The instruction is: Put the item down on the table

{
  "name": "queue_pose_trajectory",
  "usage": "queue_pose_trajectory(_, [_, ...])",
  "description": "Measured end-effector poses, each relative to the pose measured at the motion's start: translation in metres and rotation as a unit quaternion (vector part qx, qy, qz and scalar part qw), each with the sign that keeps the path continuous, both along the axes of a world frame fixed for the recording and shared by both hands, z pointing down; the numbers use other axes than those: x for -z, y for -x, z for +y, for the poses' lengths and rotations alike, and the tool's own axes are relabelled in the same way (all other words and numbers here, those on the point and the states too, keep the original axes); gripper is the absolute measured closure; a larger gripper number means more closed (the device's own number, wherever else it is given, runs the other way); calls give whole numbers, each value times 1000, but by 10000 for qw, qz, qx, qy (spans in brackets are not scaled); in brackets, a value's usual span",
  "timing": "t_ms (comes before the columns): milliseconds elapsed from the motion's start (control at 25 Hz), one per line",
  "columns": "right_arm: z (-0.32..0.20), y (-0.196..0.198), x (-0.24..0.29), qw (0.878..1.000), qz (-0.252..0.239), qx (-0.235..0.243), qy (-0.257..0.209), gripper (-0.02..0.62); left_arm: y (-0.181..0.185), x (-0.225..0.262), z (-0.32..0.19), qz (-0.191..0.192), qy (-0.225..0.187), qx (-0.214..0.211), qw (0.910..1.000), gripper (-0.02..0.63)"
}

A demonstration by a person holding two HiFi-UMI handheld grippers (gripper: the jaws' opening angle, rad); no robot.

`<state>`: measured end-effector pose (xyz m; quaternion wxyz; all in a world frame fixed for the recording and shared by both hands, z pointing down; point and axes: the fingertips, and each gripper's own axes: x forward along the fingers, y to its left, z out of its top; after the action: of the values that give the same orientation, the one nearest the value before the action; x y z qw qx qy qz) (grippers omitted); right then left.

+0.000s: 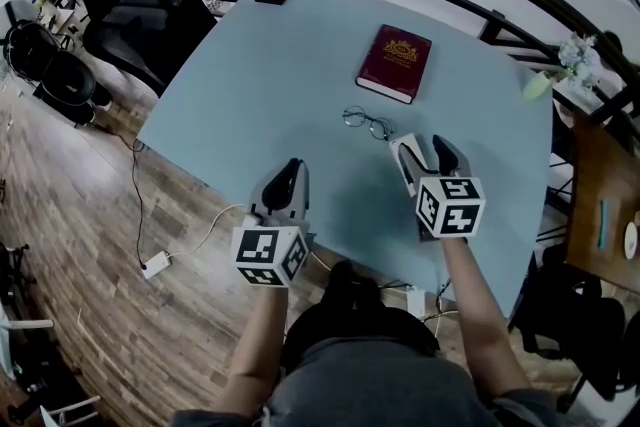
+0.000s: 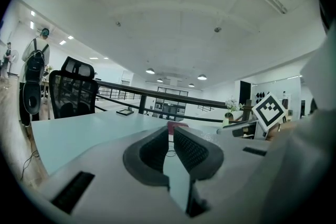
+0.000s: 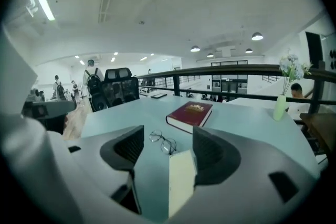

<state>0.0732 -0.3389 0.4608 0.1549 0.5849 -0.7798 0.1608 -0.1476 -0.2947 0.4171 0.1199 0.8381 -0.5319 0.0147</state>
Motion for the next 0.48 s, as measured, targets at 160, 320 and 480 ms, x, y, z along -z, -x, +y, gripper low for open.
queue_pose_trajectory(160, [13, 2, 40, 9983, -225, 55, -530, 308, -4, 5, 4, -18, -45, -37, 10000, 574])
queue_pose_trajectory(320, [25, 4, 70, 9947, -400, 96, -941, 321, -6, 10, 5, -40, -106, -52, 9999, 574])
queue_pose_trajectory(480, [41, 4, 95, 9899, -535, 134, -1309, 354, -7, 17, 3, -54, -193, -39, 9998, 574])
